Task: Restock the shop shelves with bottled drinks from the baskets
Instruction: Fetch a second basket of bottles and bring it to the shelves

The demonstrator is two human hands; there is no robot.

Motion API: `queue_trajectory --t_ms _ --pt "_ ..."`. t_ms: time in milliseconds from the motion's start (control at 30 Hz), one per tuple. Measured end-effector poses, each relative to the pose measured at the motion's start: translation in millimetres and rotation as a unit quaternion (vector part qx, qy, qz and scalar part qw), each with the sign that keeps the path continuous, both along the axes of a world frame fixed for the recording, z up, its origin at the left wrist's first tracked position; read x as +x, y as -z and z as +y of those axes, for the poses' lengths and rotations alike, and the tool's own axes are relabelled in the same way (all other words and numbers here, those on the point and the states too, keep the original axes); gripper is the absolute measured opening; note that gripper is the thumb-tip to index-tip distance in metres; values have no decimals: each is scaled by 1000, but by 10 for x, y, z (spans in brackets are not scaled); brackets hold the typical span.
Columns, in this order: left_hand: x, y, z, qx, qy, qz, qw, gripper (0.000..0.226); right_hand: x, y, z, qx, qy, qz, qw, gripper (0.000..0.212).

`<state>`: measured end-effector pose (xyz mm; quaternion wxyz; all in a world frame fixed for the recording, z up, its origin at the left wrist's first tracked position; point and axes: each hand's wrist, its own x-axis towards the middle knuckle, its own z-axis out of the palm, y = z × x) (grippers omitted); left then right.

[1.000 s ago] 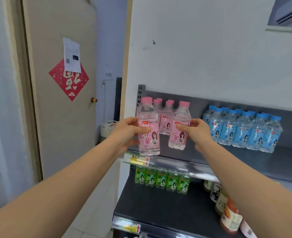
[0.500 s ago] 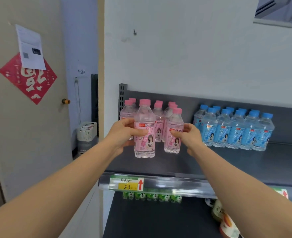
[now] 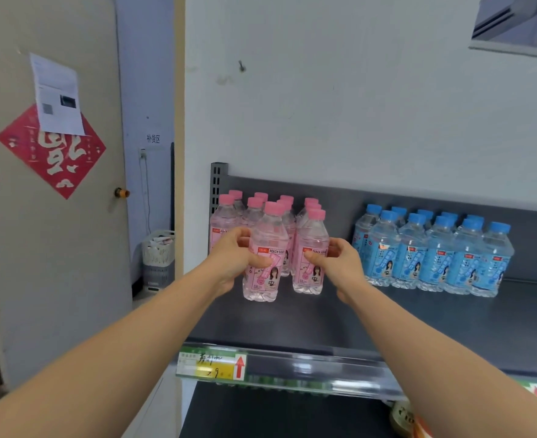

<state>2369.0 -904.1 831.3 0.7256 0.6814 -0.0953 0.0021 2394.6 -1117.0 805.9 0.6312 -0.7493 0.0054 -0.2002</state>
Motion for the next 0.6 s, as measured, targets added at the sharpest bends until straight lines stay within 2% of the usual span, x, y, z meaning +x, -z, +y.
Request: queue_trajectory --t_ms 233,600 --pt "184 21 -150 30 6 -5 1000 50 11 12 -46 -28 -12 1 1000 50" --pt "476 75 -284 42 -8 7 999 60 6 -47 -178 -37 -67 15 997 42"
